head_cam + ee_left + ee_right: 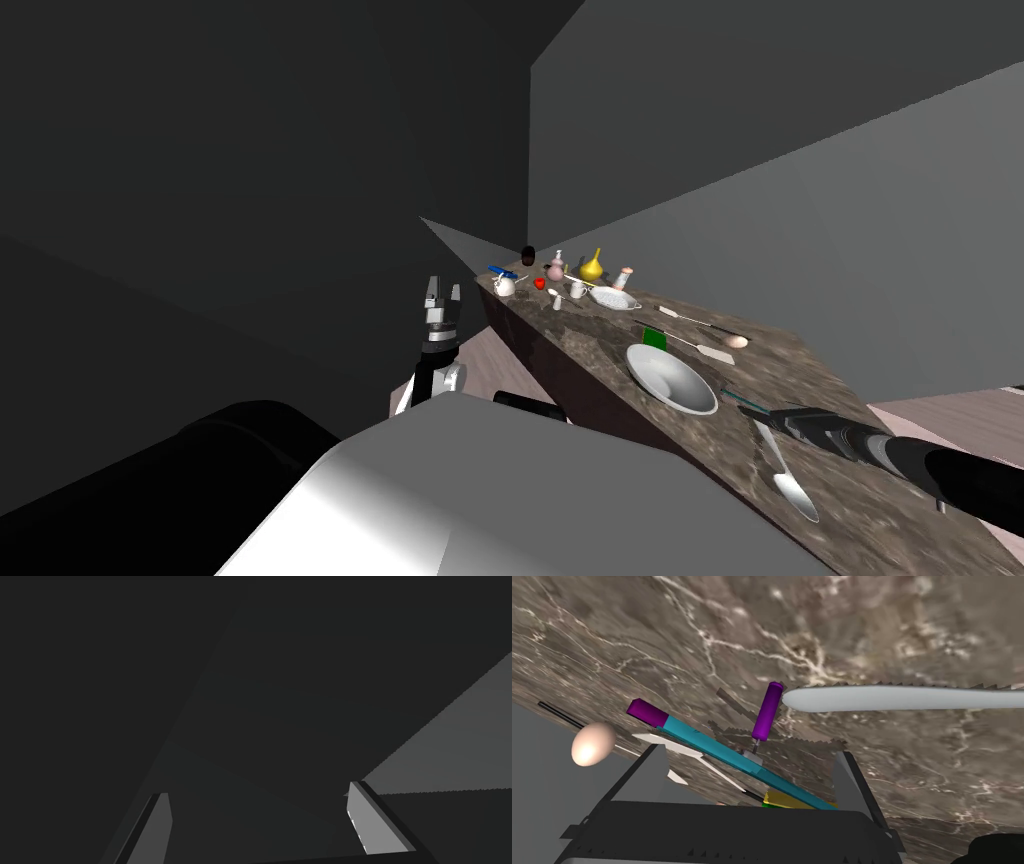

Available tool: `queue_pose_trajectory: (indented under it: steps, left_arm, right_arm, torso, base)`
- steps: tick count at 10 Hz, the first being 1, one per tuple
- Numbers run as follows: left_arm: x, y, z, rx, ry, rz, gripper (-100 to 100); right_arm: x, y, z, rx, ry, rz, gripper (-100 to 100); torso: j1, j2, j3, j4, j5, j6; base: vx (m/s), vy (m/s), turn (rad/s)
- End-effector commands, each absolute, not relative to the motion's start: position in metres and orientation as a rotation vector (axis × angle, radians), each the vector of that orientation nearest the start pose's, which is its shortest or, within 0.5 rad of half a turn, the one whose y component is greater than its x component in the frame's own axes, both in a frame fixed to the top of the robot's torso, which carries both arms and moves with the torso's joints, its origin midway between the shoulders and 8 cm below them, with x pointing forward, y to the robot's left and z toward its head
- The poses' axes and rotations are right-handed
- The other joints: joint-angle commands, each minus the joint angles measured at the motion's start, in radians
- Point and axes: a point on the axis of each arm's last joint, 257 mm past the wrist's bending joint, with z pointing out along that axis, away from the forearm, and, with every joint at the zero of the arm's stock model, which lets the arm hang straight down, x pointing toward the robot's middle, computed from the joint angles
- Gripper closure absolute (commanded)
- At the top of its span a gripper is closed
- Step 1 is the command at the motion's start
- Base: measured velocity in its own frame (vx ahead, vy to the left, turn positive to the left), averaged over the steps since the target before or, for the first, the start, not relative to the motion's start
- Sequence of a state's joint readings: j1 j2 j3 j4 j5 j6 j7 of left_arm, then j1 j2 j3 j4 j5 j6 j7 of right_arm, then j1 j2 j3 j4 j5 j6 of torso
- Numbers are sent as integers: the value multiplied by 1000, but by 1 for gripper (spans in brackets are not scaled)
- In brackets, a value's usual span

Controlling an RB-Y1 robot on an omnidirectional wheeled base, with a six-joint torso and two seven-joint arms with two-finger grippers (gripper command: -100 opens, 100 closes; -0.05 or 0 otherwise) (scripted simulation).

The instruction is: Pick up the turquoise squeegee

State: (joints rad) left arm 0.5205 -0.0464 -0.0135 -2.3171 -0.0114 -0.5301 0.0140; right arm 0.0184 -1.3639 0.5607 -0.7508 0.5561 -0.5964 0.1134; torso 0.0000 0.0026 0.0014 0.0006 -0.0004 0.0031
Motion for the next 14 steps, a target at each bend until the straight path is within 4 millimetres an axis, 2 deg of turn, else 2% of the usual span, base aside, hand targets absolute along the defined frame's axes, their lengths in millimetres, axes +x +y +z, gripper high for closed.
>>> queue_pose_trajectory:
  steps: [1,3,4,5,7,8,9,10,11,12,14]
  left_arm:
    - [330,279,40,-650,541,-1322,0]
    - [330,279,40,-649,541,-1322,0]
    - [330,279,40,-650,541,-1322,0]
    - [330,279,40,-649,540,-1322,0]
    - [330,279,40,-650,541,-1322,0]
    - [330,279,40,-650,541,-1322,0]
    - [330,279,40,-649,540,-1322,0]
    - [330,279,40,-650,541,-1322,0]
    - [330,279,40,-650,541,-1322,0]
    - [330,279,40,-649,541,-1322,0]
    - [330,279,40,-650,541,-1322,0]
  right_arm:
    - [307,-706,-316,-360,2438,-310,-100]
    - [282,-711,-328,-349,2482,-313,-100]
    - [295,-711,-317,-318,2430,-334,-100]
    - [292,-707,-320,-313,2432,-318,-100]
    - [264,-712,-334,-304,2483,-320,-100]
    - [268,-709,-328,-266,2446,-327,-100]
    - [249,-712,-336,-259,2480,-330,-100]
    - [245,-713,-337,-258,2487,-331,-100]
    - [256,-718,-324,-220,2440,-361,-100]
    - [252,-714,-327,-215,2445,-350,-100]
    - [226,-714,-340,-210,2493,-345,-100]
  torso:
    - [0,0,0,0,0,0]
    - [-1,0,0,0,0,-1]
    - [0,0,0,0,0,0]
    - [1,-1,0,0,0,-2]
    - [1,-1,-1,0,1,-1]
    - [2,-1,-1,0,1,-1]
    - [1,-1,-1,0,1,-3]
    - [0,-1,-1,0,0,-1]
    - [0,-1,-1,-1,0,1]
    - [-1,0,0,0,0,0]
    - [0,1,0,0,0,2]
  base:
    - [-17,-32,231]
    - [-13,-31,65]
    - [-15,-21,209]
    - [-21,-33,159]
    - [-8,-12,-12]
    - [-19,-22,237]
    - [-22,-36,163]
    - [-8,-19,-4]
    - [-25,-29,226]
    - [-26,-38,137]
    - [-5,-9,-17]
